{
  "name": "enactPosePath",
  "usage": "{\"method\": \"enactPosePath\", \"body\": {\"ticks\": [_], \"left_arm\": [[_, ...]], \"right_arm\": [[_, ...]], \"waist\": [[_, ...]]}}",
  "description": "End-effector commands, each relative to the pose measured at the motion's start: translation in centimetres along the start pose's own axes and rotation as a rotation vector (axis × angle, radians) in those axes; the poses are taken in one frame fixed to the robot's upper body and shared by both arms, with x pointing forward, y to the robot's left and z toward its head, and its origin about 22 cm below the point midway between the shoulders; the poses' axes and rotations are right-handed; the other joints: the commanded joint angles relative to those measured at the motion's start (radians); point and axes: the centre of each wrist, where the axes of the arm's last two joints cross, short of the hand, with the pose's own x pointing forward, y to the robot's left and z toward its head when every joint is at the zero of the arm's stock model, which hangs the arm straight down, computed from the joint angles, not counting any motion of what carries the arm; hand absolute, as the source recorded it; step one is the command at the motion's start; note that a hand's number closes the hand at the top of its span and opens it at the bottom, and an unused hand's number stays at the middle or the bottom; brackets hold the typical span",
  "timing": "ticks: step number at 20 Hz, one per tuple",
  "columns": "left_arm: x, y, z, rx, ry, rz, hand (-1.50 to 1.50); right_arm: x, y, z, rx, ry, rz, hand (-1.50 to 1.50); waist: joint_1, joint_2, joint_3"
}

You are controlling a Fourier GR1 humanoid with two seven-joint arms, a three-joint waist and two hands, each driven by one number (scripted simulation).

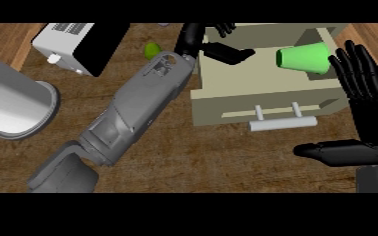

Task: Pick up the cup, place it into the drawer and close the drawer

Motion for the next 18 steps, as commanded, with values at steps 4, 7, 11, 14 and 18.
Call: {"method": "enactPosePath", "body": {"ticks": [4,7,11,14,18], "left_arm": [[-0.2,-1.6,0.7,-0.046,0.041,-0.147,-1.5],[-0.8,-1.9,1.2,-0.035,0.048,-0.169,-1.5],[-1.2,-1.3,1.3,0.044,-0.05,-0.089,-1.5],[-0.5,-2.7,2.1,0.017,-0.092,-0.04,-1.5],[1.7,-2.1,0.3,0.045,-0.131,0.042,-1.5]], "right_arm": [[-0.2,-0.7,0.5,0.011,-0.017,-0.003,-1.5],[-0.1,0.5,0.2,0.003,-0.026,0.001,-1.5],[0.8,0.4,0.1,0.033,-0.045,-0.082,-1.5],[0.8,0.4,0.9,0.104,-0.068,-0.189,-1.5],[1.7,-1.5,0.6,0.155,-0.048,-0.157,1.5]], "waist": [[-0.017,0.001,0.001],[-0.008,0.001,0.0],[-0.008,0.004,-0.001],[-0.01,-0.004,0.0],[0.02,-0.004,-0.001]]}}
